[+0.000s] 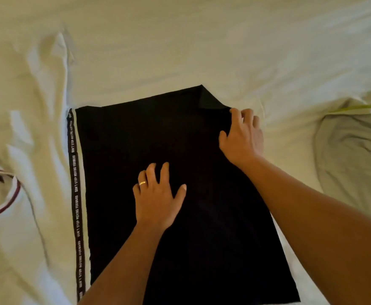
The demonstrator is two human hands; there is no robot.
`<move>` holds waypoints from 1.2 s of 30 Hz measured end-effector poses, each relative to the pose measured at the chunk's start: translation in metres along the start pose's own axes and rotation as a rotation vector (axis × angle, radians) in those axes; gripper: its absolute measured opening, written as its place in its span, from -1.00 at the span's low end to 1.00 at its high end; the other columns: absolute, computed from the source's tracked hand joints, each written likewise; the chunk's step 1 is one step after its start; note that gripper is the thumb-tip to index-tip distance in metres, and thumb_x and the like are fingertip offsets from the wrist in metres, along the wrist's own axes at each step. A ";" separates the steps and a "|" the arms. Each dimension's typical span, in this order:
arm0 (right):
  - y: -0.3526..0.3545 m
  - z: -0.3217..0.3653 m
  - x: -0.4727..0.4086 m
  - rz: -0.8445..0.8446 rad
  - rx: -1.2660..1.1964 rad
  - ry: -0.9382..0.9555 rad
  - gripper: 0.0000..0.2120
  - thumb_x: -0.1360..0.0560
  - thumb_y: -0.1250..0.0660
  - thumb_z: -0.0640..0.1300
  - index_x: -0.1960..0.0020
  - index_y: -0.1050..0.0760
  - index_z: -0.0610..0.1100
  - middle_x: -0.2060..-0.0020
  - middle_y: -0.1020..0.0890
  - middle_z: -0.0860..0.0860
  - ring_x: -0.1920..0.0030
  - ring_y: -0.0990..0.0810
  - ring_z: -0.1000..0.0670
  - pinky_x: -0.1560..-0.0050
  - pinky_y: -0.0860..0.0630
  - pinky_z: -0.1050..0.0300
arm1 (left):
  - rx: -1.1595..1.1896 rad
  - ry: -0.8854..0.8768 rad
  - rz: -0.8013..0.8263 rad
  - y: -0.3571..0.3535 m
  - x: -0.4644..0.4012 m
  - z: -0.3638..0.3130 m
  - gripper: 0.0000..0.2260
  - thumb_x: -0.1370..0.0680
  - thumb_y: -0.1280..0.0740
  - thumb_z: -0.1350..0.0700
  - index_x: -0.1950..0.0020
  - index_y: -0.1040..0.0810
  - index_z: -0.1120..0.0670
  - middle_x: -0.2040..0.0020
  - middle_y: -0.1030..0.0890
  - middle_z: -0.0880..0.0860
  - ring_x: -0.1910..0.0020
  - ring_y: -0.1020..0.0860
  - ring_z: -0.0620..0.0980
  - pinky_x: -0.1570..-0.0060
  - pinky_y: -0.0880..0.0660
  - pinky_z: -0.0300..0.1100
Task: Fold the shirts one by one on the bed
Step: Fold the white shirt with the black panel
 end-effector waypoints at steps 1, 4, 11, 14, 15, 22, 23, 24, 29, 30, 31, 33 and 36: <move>0.001 0.004 -0.012 -0.021 -0.005 0.016 -0.49 -0.54 -0.30 -0.04 -0.44 -0.26 -0.09 -0.32 -0.34 -0.14 -0.24 -0.37 -0.19 -0.07 -0.47 -0.06 | -0.010 0.016 0.025 -0.004 -0.002 -0.003 -0.31 -0.59 -0.08 -0.38 -0.62 0.04 -0.13 -0.60 -0.02 0.09 -0.59 -0.05 0.21 -0.50 -0.19 0.18; -0.001 0.014 -0.049 -0.073 0.015 0.158 -0.69 -0.55 -0.25 -0.08 -0.27 -0.40 -0.10 -0.17 -0.43 -0.11 -0.13 -0.41 -0.17 0.04 -0.42 -0.02 | -0.078 -0.017 0.057 -0.018 -0.002 -0.013 -0.32 -0.58 0.05 -0.40 -0.61 0.18 -0.17 -0.63 0.07 0.11 -0.61 0.06 0.25 -0.51 -0.06 0.24; 0.009 -0.011 -0.101 -0.062 -0.400 -0.342 -0.78 -0.63 -0.12 0.06 -0.04 -0.44 -0.05 0.10 -0.54 0.05 0.14 -0.57 -0.04 0.24 -0.43 0.07 | -0.092 -0.077 -0.018 -0.044 -0.004 -0.015 -0.31 -0.58 0.04 -0.42 -0.63 -0.10 -0.11 -0.58 -0.17 0.21 -0.55 -0.17 0.36 -0.37 -0.26 0.40; 0.011 0.001 -0.087 -0.194 -0.259 -0.182 -0.76 -0.64 -0.15 0.01 -0.22 -0.45 -0.06 -0.22 -0.47 -0.03 -0.13 -0.50 -0.12 -0.03 -0.48 -0.09 | -0.076 -0.060 -0.038 -0.047 0.001 -0.018 -0.29 -0.58 0.11 -0.44 -0.65 -0.01 -0.11 -0.62 -0.10 0.21 -0.59 -0.10 0.34 -0.43 -0.15 0.38; 0.010 0.010 -0.075 -0.261 -0.202 -0.027 -0.72 -0.63 -0.17 0.00 -0.27 -0.47 -0.08 -0.27 -0.46 -0.07 -0.19 -0.47 -0.16 -0.10 -0.46 -0.12 | -0.079 -0.063 -0.043 -0.048 0.002 -0.020 -0.29 -0.59 0.12 -0.44 -0.65 0.00 -0.10 -0.63 -0.08 0.22 -0.59 -0.08 0.32 -0.44 -0.11 0.37; -0.032 -0.022 0.000 0.180 0.288 0.215 -0.37 -0.67 0.19 0.26 -0.65 0.18 0.01 -0.63 0.22 -0.04 -0.62 0.24 -0.09 -0.55 0.05 -0.21 | -0.097 -0.180 -0.018 -0.050 0.020 -0.011 -0.32 -0.57 0.23 -0.43 -0.57 0.38 -0.14 -0.62 0.34 0.09 -0.57 0.32 0.13 -0.50 0.19 0.25; -0.028 -0.022 0.008 0.153 0.291 0.202 -0.37 -0.68 0.17 0.23 -0.65 0.17 -0.02 -0.63 0.23 -0.06 -0.62 0.24 -0.10 -0.55 0.04 -0.21 | -0.104 -0.198 -0.032 -0.050 0.024 -0.006 -0.33 -0.58 0.23 -0.42 -0.57 0.36 -0.13 -0.63 0.28 0.09 -0.59 0.26 0.14 -0.50 0.14 0.25; -0.024 -0.015 0.024 0.121 0.285 0.223 -0.38 -0.69 0.13 0.21 -0.65 0.14 -0.03 -0.63 0.22 -0.07 -0.62 0.23 -0.10 -0.54 0.02 -0.20 | -0.120 -0.204 -0.031 -0.050 0.034 -0.001 -0.33 -0.59 0.21 -0.42 -0.58 0.31 -0.13 -0.65 0.20 0.10 -0.62 0.17 0.16 -0.50 0.07 0.26; -0.044 0.012 0.167 0.215 0.160 0.463 -0.38 -0.67 0.05 0.24 -0.65 0.01 0.00 -0.64 0.13 -0.09 -0.63 0.11 -0.12 -0.51 -0.12 -0.21 | -0.124 -0.160 -0.022 -0.072 0.096 0.034 -0.33 -0.64 0.09 -0.37 -0.67 -0.01 -0.05 -0.67 0.01 0.14 -0.63 -0.02 0.23 -0.49 -0.10 0.35; -0.052 0.000 0.205 0.268 0.184 0.496 -0.38 -0.67 0.07 0.26 -0.65 0.02 0.02 -0.64 0.12 -0.08 -0.63 0.10 -0.12 -0.51 -0.14 -0.24 | -0.126 -0.147 -0.007 -0.077 0.114 0.041 -0.32 -0.64 0.09 -0.36 -0.67 0.00 -0.05 -0.67 0.03 0.13 -0.63 -0.01 0.23 -0.49 -0.11 0.35; -0.059 -0.017 0.240 0.318 0.217 0.486 -0.38 -0.67 0.09 0.27 -0.65 0.04 0.04 -0.64 0.13 -0.06 -0.63 0.11 -0.10 -0.53 -0.17 -0.26 | -0.134 -0.146 0.010 -0.083 0.135 0.046 -0.32 -0.64 0.10 -0.36 -0.67 0.03 -0.05 -0.67 0.04 0.13 -0.63 0.00 0.23 -0.49 -0.12 0.35; -0.064 -0.052 0.288 0.346 0.254 0.310 -0.37 -0.68 0.14 0.29 -0.65 0.10 0.05 -0.64 0.16 -0.04 -0.63 0.14 -0.09 -0.53 -0.17 -0.27 | -0.141 -0.143 0.044 -0.096 0.169 0.058 -0.32 -0.63 0.11 -0.36 -0.67 0.06 -0.05 -0.67 0.07 0.12 -0.63 0.01 0.23 -0.49 -0.12 0.34; -0.052 -0.075 0.317 0.343 0.243 0.063 -0.36 -0.67 0.21 0.27 -0.64 0.23 0.01 -0.63 0.23 -0.08 -0.62 0.20 -0.13 -0.55 0.00 -0.20 | -0.113 -0.095 0.080 -0.103 0.200 0.072 -0.32 -0.62 0.09 -0.35 -0.67 0.03 -0.05 -0.67 0.04 0.13 -0.63 -0.01 0.23 -0.49 -0.15 0.31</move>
Point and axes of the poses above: each hand's wrist, its own x-axis away from the middle knuckle, its own y-axis out of the back of the hand, z = x × y, the point moved 4 cm from there along -x, towards the middle knuckle
